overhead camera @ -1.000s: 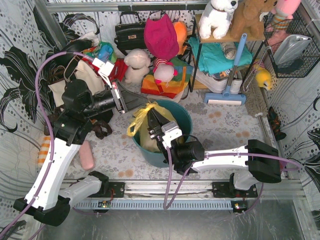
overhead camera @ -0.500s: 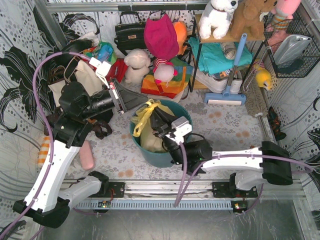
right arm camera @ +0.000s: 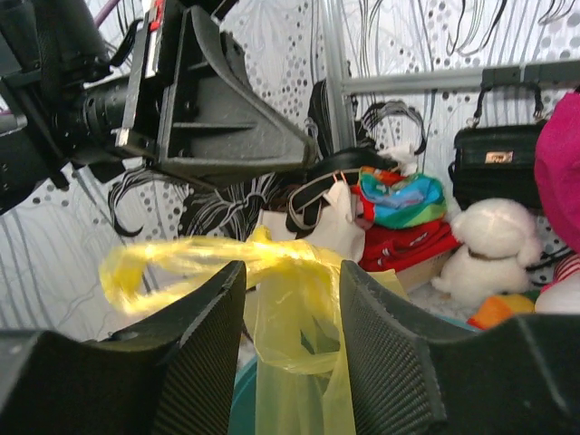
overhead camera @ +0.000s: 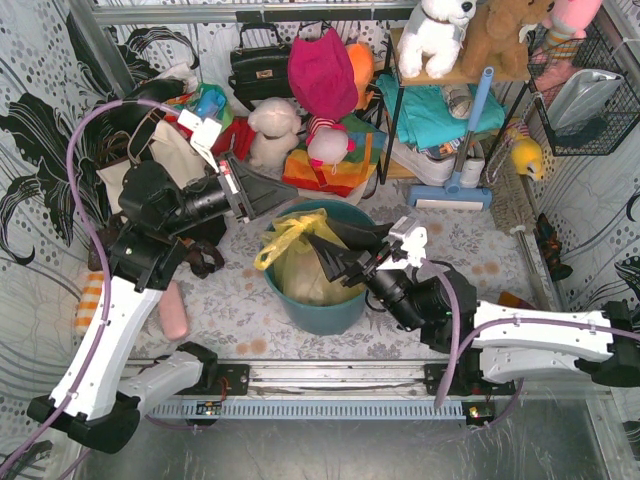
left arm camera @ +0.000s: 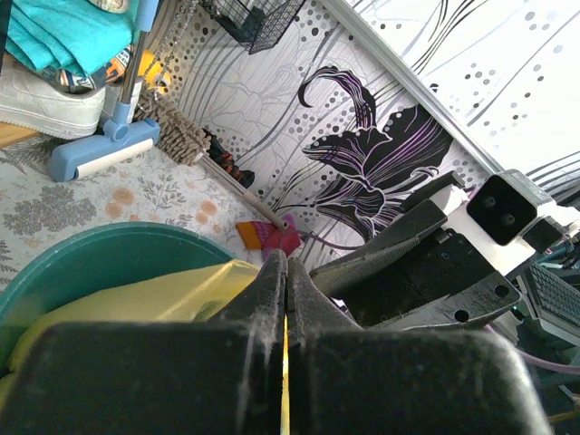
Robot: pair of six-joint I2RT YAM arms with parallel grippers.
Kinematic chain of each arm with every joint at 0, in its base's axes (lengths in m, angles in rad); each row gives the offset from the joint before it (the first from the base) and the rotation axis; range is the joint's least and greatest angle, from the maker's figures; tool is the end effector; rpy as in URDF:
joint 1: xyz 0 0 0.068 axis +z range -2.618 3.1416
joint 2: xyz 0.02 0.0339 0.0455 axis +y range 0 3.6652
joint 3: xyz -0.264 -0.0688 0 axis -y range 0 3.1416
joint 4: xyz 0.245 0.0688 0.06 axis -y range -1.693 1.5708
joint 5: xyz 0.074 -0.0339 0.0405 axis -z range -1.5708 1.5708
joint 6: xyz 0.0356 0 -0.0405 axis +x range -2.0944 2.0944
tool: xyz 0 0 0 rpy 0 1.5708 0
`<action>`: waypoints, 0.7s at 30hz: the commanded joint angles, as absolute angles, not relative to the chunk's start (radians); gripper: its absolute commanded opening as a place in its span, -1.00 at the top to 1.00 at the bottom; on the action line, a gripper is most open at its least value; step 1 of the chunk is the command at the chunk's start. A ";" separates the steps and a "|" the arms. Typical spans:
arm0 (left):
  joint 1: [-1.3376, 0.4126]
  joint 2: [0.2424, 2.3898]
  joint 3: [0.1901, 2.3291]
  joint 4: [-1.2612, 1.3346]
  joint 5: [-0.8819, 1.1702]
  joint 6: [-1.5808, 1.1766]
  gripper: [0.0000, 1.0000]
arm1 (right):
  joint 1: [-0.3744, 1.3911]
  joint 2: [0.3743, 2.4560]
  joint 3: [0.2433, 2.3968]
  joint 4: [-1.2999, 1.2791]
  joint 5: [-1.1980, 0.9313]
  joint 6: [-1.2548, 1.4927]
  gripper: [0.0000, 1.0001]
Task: Tie the trash bag
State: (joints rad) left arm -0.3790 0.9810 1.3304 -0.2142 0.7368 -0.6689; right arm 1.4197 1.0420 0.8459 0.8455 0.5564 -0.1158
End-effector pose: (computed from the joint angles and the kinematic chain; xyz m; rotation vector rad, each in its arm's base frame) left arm 0.1605 -0.0897 0.4867 0.4367 1.5700 -1.3522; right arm 0.0520 0.2165 0.4156 -0.2612 1.0421 0.9269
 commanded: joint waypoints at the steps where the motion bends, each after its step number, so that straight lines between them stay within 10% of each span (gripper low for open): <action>1: -0.382 1.003 1.361 -0.122 0.745 -0.674 1.00 | 1.425 0.977 0.896 0.620 0.545 0.035 0.08; 21: -0.382 1.042 1.403 -0.225 0.782 -0.630 1.00 | 1.425 1.018 1.229 0.014 0.647 0.231 0.26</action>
State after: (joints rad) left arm -0.3790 1.0382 1.3689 -0.2123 0.7635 -0.6598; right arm 1.4197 1.0294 1.1603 0.1856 0.6308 0.0982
